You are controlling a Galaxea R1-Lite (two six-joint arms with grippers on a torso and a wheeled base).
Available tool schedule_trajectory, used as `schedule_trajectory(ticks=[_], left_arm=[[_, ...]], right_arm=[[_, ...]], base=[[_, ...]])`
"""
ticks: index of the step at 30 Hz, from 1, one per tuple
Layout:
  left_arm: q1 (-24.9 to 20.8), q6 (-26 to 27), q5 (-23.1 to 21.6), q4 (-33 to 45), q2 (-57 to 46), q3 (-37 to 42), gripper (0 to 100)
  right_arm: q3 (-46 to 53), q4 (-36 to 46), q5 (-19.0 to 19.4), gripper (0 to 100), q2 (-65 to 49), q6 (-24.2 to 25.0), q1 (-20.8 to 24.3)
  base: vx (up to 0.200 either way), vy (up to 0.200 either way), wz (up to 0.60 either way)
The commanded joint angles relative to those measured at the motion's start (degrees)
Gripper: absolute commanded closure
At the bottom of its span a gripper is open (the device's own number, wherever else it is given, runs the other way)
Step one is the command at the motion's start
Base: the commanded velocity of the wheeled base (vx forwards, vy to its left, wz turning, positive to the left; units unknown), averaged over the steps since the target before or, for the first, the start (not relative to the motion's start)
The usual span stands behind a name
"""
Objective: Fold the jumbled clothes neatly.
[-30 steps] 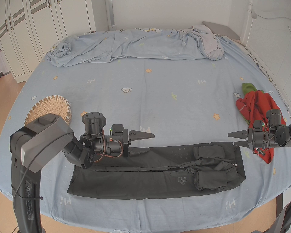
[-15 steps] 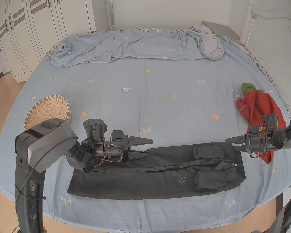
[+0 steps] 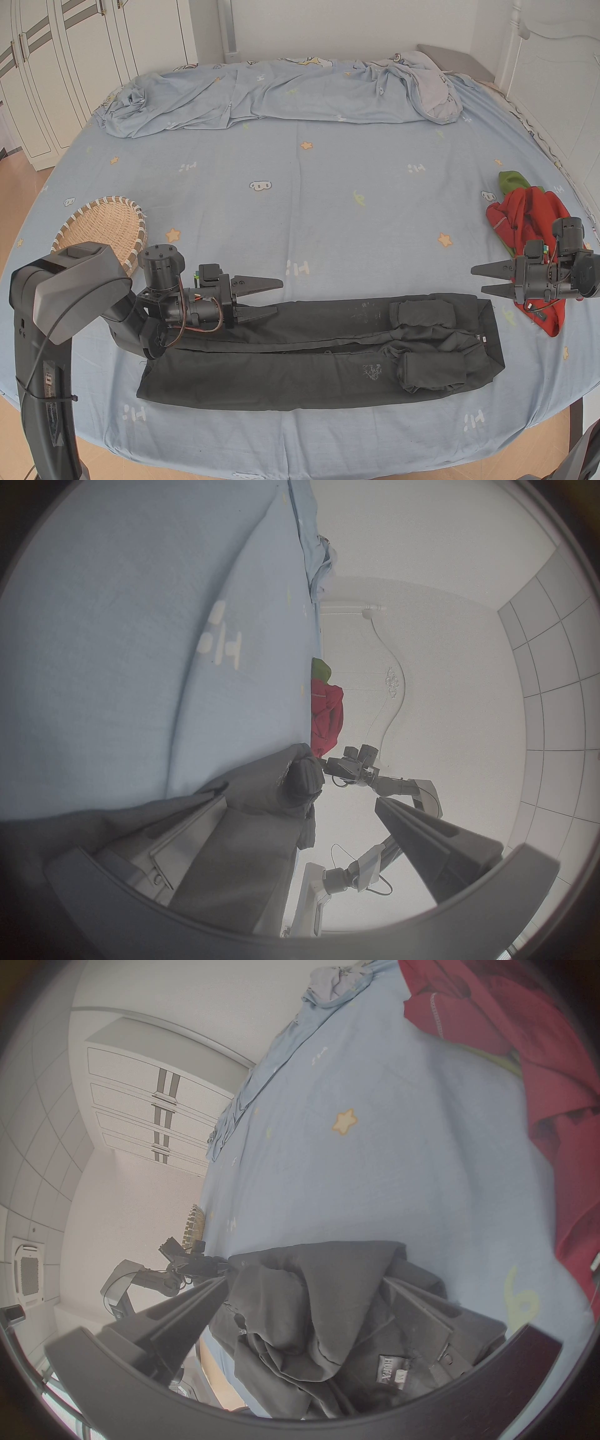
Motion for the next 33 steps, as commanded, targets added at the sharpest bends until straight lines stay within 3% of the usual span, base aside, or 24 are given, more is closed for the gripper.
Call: schedule_trajectory(ticks=[1, 9, 17, 27, 33], left_arm=[[-0.88, -1.76, -0.24, -3.95, -2.94, 3.17, 0], [-2.11, -8.96, -0.33, -13.09, -2.06, 3.35, 0], [-1.93, -9.75, -0.33, -14.50, 0.58, 3.26, 0], [-1.23, -9.49, -0.24, -14.59, 1.37, 3.52, 0], [3.34, -8.35, -0.24, -14.59, 2.95, 4.58, 0]], right_arm=[[-2.65, -0.19, 1.21, 0, -0.63, 3.92, 5.17], [-8.01, -0.54, 2.88, 0, 6.93, 8.58, 13.25], [-8.54, -2.91, 2.97, 0, 10.88, 11.48, 17.74], [-8.19, -3.09, 2.97, 0, 13.35, 12.01, 18.79], [-7.92, -3.09, 3.15, 0, 15.63, 11.30, 16.95]], base=[[0.000, 0.000, 0.00], [0.000, 0.000, 0.00], [0.000, 0.000, 0.00], [0.000, 0.000, 0.00], [0.000, 0.000, 0.00]])
